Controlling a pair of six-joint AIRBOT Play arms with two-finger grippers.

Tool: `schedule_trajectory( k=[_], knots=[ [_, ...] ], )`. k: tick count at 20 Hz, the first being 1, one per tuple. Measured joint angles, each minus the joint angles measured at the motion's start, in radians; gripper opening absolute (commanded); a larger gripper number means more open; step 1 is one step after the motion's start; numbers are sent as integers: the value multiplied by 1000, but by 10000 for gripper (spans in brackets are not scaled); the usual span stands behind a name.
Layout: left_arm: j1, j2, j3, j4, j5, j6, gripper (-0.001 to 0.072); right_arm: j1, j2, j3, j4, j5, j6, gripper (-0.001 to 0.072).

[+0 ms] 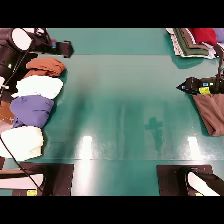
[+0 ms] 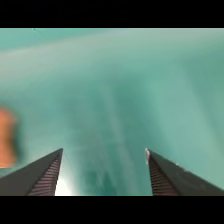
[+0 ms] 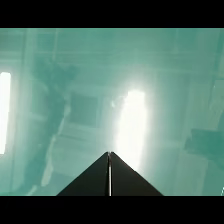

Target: Fold the shirts.

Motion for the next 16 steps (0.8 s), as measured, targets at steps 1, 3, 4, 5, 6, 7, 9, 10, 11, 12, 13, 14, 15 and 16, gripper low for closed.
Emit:
schedule_trajectory(
  k=[1,3,4,5,6,7,9,10,11,12,13,14,15,16],
  knots=[
    [38,-32,0,31,13,-18,628,0,0,0,0,2,0,16],
    [117,-105,0,64,40,-43,628,0,0,0,0,8,0,16],
    [155,-144,0,71,54,-51,628,0,0,0,0,9,0,16],
    [186,-178,0,71,67,-58,627,0,0,0,0,10,0,16],
    [214,-212,1,73,88,-63,628,0,0,0,0,11,0,16],
    [233,-243,4,75,101,-65,628,0,0,0,0,12,0,16],
    [257,-303,19,74,129,-68,628,0,0,0,0,12,0,16],
    [266,-330,29,71,141,-70,627,0,0,0,0,12,0,16],
    [271,-354,40,66,152,-71,626,0,0,0,0,12,0,16],
    [276,-369,50,58,166,-72,602,0,0,0,0,12,0,16],
    [279,-381,57,53,181,-72,391,0,0,0,0,12,0,16],
    [281,-391,63,48,195,-72,177,0,0,0,0,12,0,16],
    [282,-397,69,45,206,-72,29,0,0,0,0,12,0,16],
    [284,-401,77,45,214,-72,26,0,0,0,0,12,0,16]
  ],
)
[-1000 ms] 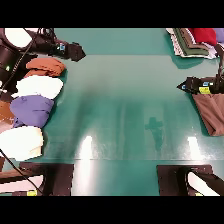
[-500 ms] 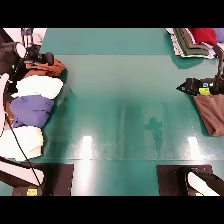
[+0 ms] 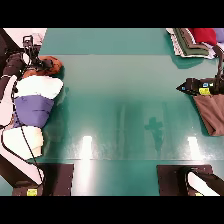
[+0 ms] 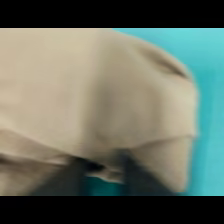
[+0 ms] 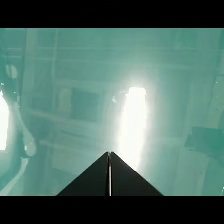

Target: Fold the shirts.

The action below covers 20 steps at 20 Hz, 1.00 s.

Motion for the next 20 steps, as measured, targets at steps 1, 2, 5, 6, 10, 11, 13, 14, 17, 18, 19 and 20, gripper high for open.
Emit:
schedule_trajectory(
  k=[1,2,5,6,10,11,13,14,17,18,19,20],
  knots=[
    [1,-4,12,-3,-3,0,25,0,0,0,0,0,0,16],
    [2,-7,30,-13,-19,-1,24,0,0,0,0,0,0,16],
    [0,10,127,-36,-105,-2,23,0,0,2,3,-11,0,17],
    [-4,29,166,-40,-136,-2,23,0,1,9,12,-23,0,16],
    [-47,194,311,-49,-243,16,23,-1,1,111,37,-95,0,16],
    [-65,252,328,-50,-259,26,23,-2,1,153,40,-118,0,16],
    [-115,376,348,-54,-301,50,24,-2,1,238,45,-163,0,16],
    [-147,437,353,-54,-328,58,24,-2,1,279,45,-180,0,16],
    [-263,585,361,-56,-392,74,24,-3,1,391,48,-214,0,16],
    [-303,614,360,-56,-416,74,23,-3,1,420,48,-219,0,16],
    [-349,638,353,-56,-438,73,24,-3,1,447,48,-223,0,16],
    [-392,654,337,-55,-458,66,24,-3,1,468,48,-223,-1,16]
  ],
)
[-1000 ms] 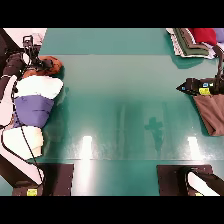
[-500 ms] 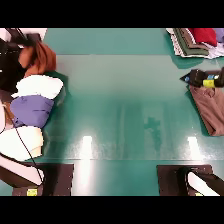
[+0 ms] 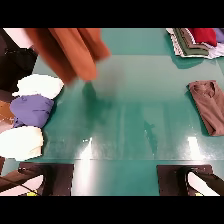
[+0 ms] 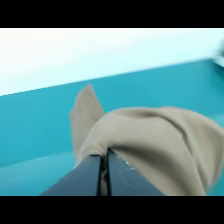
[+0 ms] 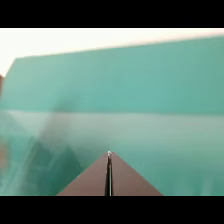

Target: Fold the shirts.

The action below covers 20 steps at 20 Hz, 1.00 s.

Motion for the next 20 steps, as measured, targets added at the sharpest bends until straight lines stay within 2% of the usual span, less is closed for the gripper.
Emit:
schedule_trajectory(
  k=[7,8,9,10,11,15,20],
  knots=[
    [-306,-39,-307,-6,-37,-55,27,0,0,59,0,65,0,16],
    [-337,-63,-347,-23,-25,-58,225,0,0,61,0,78,0,16],
    [-367,-94,-383,-44,-13,-58,564,0,0,62,0,89,0,16],
    [-389,-124,-409,-60,-11,-56,683,0,0,63,0,101,0,16],
    [-407,-154,-430,-77,-11,-52,649,0,0,64,0,110,0,16],
    [-379,-199,-460,-49,-54,-39,648,0,0,65,0,143,0,16],
    [-145,-142,-502,-1,-138,-35,648,0,0,64,-15,161,0,16]
  ],
)
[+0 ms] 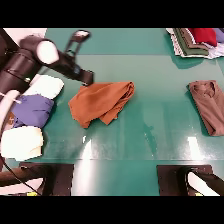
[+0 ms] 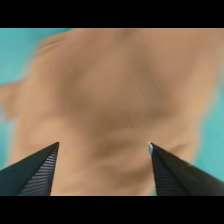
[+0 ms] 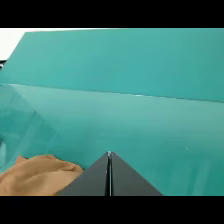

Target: Fold the shirts.

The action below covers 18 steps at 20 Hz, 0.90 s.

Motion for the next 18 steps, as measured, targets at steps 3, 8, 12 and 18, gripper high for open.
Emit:
schedule_trajectory(
  k=[3,8,12,18],
  knots=[
    [172,18,-101,-57,-7,20,648,2,-2,-2,-5,8,0,16],
    [381,1,-335,-277,66,134,648,2,-2,-2,-10,13,0,16],
    [436,-66,-421,-388,112,216,648,2,-7,-2,-10,14,0,16],
    [455,-138,-449,-528,191,271,25,3,-81,-2,-4,103,0,16]
  ],
)
